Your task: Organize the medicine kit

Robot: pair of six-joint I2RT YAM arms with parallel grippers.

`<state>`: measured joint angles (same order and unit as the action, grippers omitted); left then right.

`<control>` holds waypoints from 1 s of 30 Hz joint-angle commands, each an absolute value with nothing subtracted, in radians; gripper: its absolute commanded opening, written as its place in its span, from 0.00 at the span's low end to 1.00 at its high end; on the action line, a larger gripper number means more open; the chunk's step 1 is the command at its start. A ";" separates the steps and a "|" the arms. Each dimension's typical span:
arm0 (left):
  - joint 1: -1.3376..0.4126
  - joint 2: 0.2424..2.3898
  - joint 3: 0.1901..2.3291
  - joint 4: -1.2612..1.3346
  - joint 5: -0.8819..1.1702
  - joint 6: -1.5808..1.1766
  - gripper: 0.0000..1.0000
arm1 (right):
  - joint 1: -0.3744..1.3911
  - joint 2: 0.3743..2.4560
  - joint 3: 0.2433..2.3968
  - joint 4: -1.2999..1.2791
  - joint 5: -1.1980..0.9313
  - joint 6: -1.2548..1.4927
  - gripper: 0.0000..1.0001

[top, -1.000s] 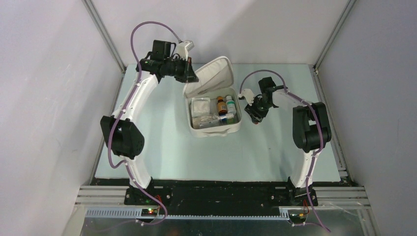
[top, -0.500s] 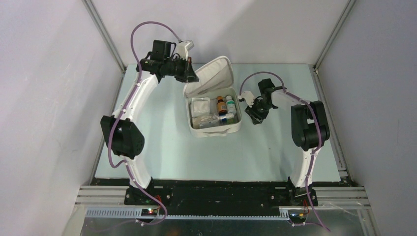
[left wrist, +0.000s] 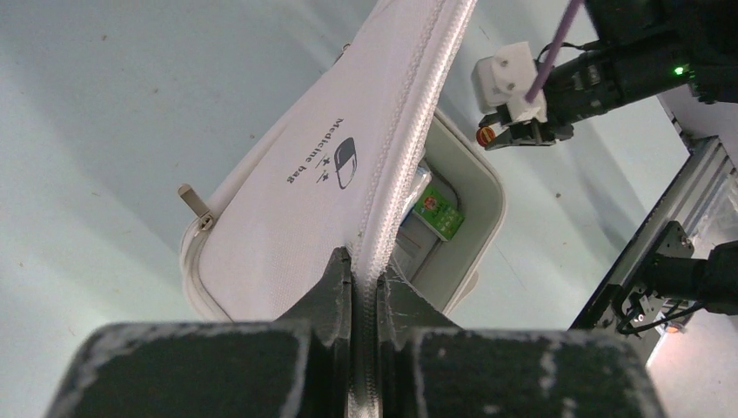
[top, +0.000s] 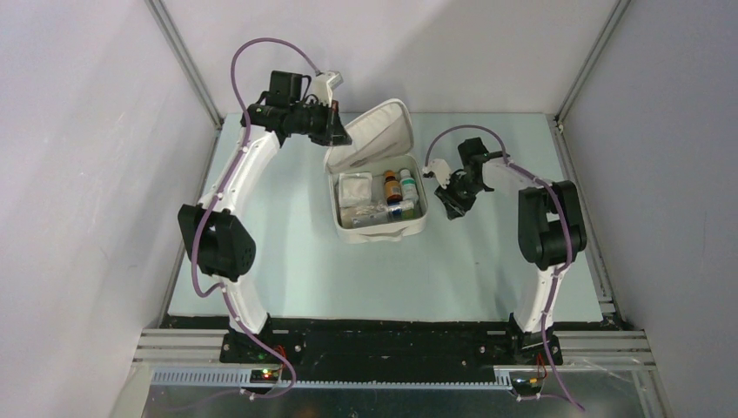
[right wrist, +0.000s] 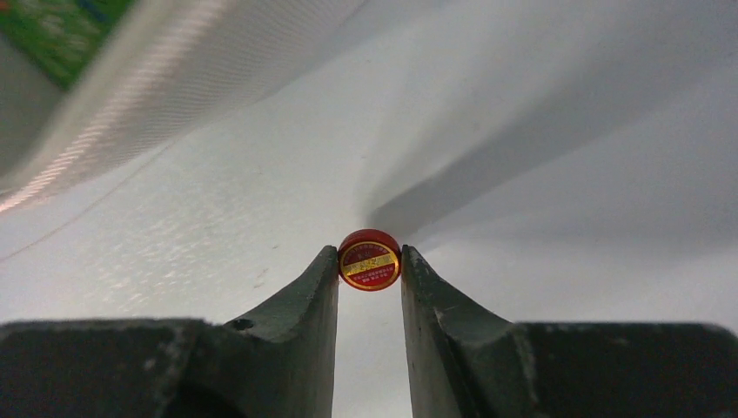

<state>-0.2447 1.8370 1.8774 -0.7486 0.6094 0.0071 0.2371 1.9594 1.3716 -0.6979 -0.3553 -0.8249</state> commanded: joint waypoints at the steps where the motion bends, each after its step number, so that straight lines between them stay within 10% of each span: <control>1: -0.216 1.863 1.881 -0.723 0.619 -0.011 0.00 | 0.241 1.797 1.412 -0.723 -0.490 -0.745 0.02; 30: -0.129 1.930 1.935 -0.723 0.945 -0.113 0.00 | 0.551 1.830 1.377 0.677 -0.475 -0.133 0.00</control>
